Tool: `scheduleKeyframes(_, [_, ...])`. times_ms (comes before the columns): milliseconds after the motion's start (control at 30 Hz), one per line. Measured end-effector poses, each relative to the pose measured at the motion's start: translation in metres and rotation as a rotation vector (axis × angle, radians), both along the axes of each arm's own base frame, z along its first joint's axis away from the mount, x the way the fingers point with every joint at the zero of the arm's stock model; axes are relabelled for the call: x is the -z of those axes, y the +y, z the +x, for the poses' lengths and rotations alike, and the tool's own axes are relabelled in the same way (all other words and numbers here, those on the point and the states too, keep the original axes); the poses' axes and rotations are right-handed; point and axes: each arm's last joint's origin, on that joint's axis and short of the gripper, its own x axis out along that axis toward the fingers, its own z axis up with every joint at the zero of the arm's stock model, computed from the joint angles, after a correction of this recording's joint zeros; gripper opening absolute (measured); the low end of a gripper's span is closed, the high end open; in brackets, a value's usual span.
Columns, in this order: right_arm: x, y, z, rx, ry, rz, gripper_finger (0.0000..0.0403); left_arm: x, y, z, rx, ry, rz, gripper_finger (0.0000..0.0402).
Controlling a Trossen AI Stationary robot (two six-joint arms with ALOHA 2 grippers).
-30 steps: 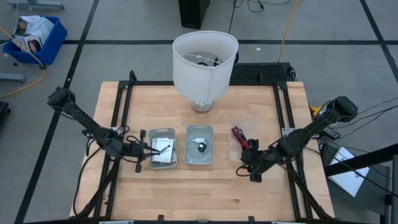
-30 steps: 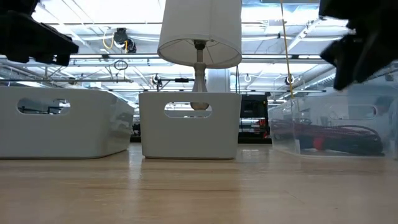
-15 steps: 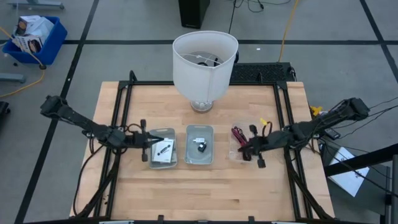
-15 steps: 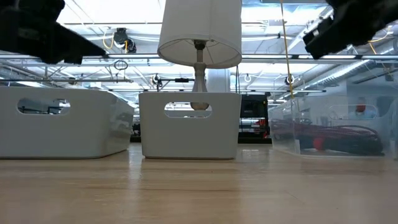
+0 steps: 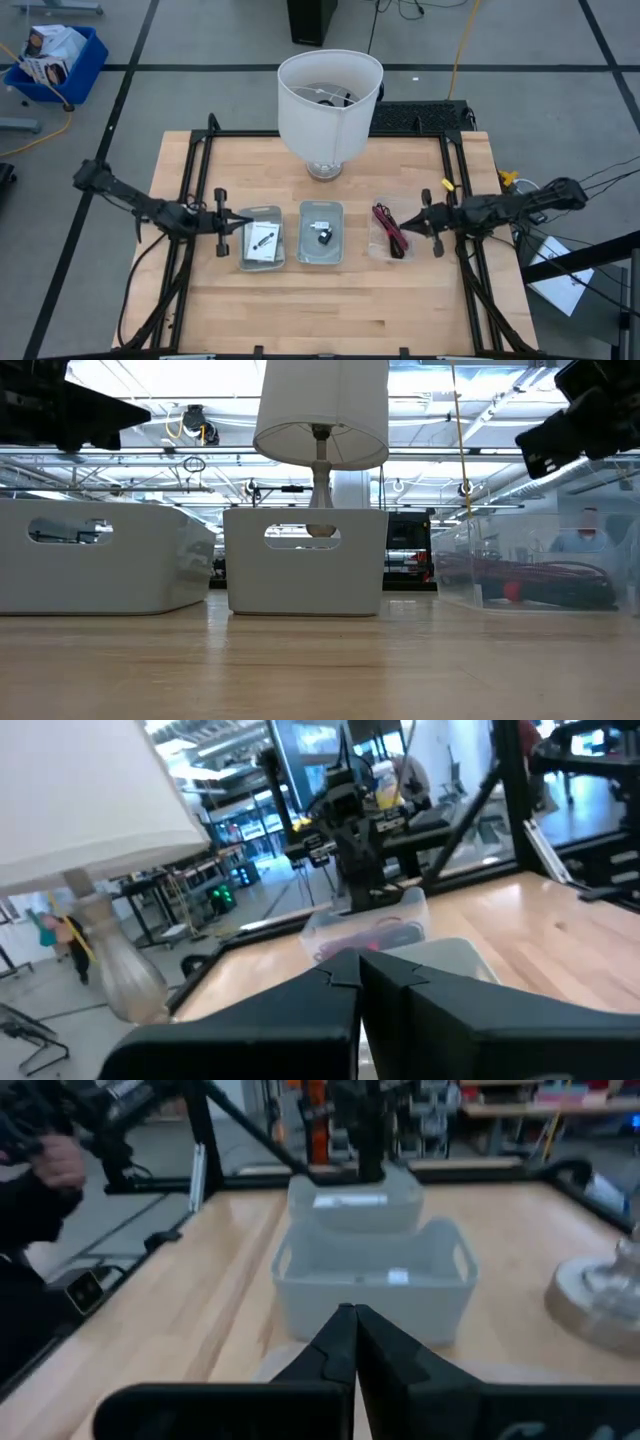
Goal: Pick and place items into bin
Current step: Return to Home Position
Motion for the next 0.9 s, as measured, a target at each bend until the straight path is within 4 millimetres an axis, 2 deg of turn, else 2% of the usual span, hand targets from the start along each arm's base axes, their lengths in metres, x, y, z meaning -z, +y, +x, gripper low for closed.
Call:
scheduleKeyframes(167, [-0.004, -0.008, -0.009, 0.032, -0.060, -0.031, 0.0000, -0.001, 0.006, -0.002, 0.006, -0.006, 0.017, 0.0001])
scheduleKeyframes(300, [-0.008, -0.009, -0.014, -0.009, -0.128, -0.019, 0.0000, 0.000, 0.007, -0.005, 0.014, 0.004, 0.019, 0.0001])
scheduleKeyframes(633, [0.019, -0.009, -0.014, -0.006, -0.203, -0.025, 0.0000, 0.006, 0.011, -0.014, -0.013, 0.053, 0.002, 0.0001])
scheduleKeyframes(900, [0.018, -0.013, -0.012, 0.035, -0.241, 0.009, 0.0000, 0.007, 0.013, -0.018, -0.007, 0.050, -0.001, 0.0000])
